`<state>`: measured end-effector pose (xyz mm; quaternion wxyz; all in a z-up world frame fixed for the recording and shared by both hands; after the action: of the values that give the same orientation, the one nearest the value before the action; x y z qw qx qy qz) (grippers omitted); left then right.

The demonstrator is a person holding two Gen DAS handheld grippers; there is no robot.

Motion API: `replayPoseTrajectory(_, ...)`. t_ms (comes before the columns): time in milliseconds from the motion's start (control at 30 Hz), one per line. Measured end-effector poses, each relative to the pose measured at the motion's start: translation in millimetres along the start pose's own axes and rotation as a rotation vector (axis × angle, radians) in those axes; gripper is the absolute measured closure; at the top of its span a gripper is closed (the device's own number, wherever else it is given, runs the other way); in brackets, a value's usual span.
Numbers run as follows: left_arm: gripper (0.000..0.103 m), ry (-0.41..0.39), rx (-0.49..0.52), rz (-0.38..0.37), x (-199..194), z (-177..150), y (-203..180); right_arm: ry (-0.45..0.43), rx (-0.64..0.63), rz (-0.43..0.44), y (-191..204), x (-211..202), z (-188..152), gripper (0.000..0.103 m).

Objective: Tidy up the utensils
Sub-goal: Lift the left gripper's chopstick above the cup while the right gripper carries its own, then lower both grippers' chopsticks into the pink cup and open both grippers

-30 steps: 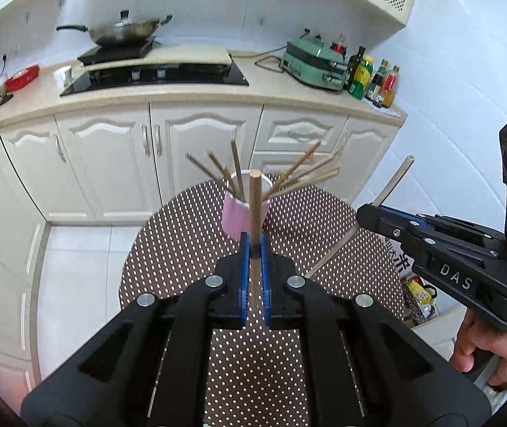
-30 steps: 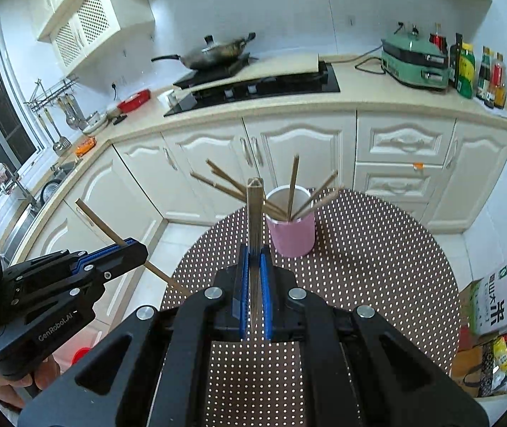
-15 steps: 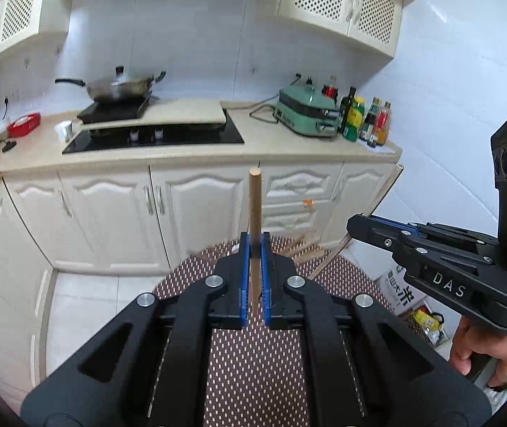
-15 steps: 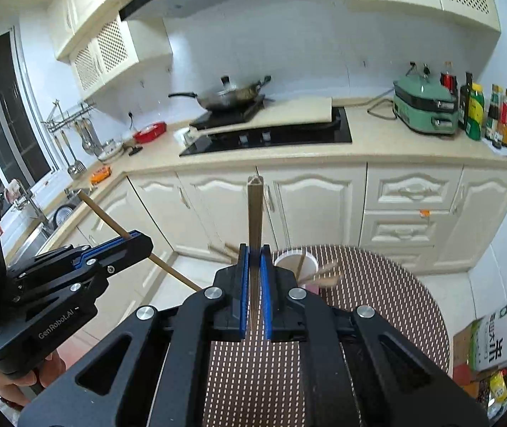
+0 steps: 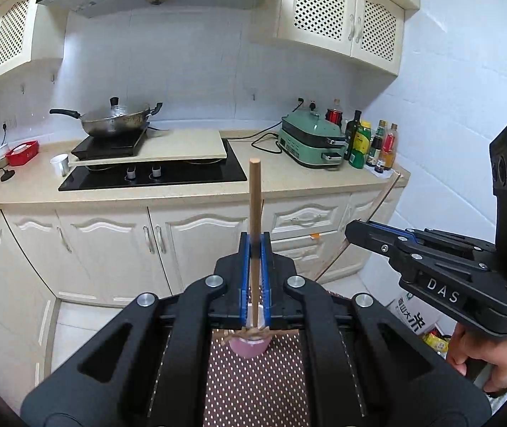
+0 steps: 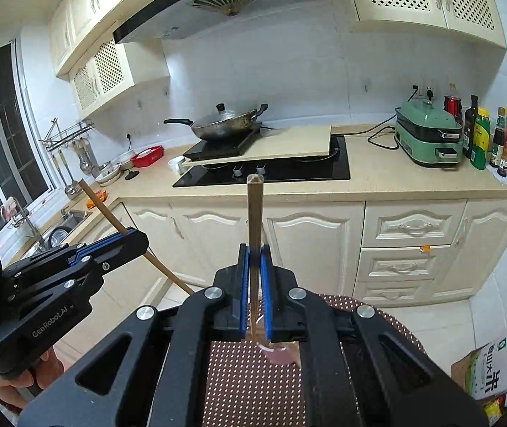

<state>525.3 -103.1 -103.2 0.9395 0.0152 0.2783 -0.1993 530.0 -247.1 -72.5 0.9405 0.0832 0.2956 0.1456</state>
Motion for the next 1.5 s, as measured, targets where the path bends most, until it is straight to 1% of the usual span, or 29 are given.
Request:
replayPoseTrajectory(200,0.097,0.027,-0.008,0.005,35.1,7.7,0.5,0.018,0.012,0.003,-18.4,22.8,5.6,0.098)
replayPoseTrajectory(433,0.097,0.095,-0.019,0.012,76.6,-0.9,-0.2,0.065,0.022,0.007,-34.3,52.9,-1.2,0.098)
replayPoseTrajectory(633,0.097,0.188,-0.062,0.016,111.7,-22.4,9.9,0.116,0.015,0.006,-41.9,78.9,-16.1,0.098)
replayPoseTrajectory(800,0.097,0.276,-0.109,0.018,134.8,-47.2,23.0,0.152,0.009,0.002,-45.3,96.2,-29.7,0.098)
replayPoseTrajectory(933,0.097,0.318,-0.135,0.014,144.1,-60.2,27.2,0.187,0.010,0.005,-47.9,107.9,-39.7,0.098)
replayPoseTrajectory(1300,0.096,0.394,-0.147,0.005,156.4,-78.6,29.3,0.229,0.001,0.008,-47.1,121.3,-49.7,0.098)
replayPoseTrajectory(1500,0.096,0.426,-0.161,-0.012,155.6,-89.4,28.5,0.273,-0.015,0.008,-43.3,130.6,-61.0,0.098)
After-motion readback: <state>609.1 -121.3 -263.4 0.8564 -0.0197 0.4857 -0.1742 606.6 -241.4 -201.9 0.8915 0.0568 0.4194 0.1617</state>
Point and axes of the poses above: each gripper's, at about its wrist camera, not at the fingertips, and x roughly the way its jaws point, y to its left, z to its top, the point moved 4 cm from there along x, roughly the way its jaws point, and after that the axes turned 3 degrees about y, right-handed, at the moved point
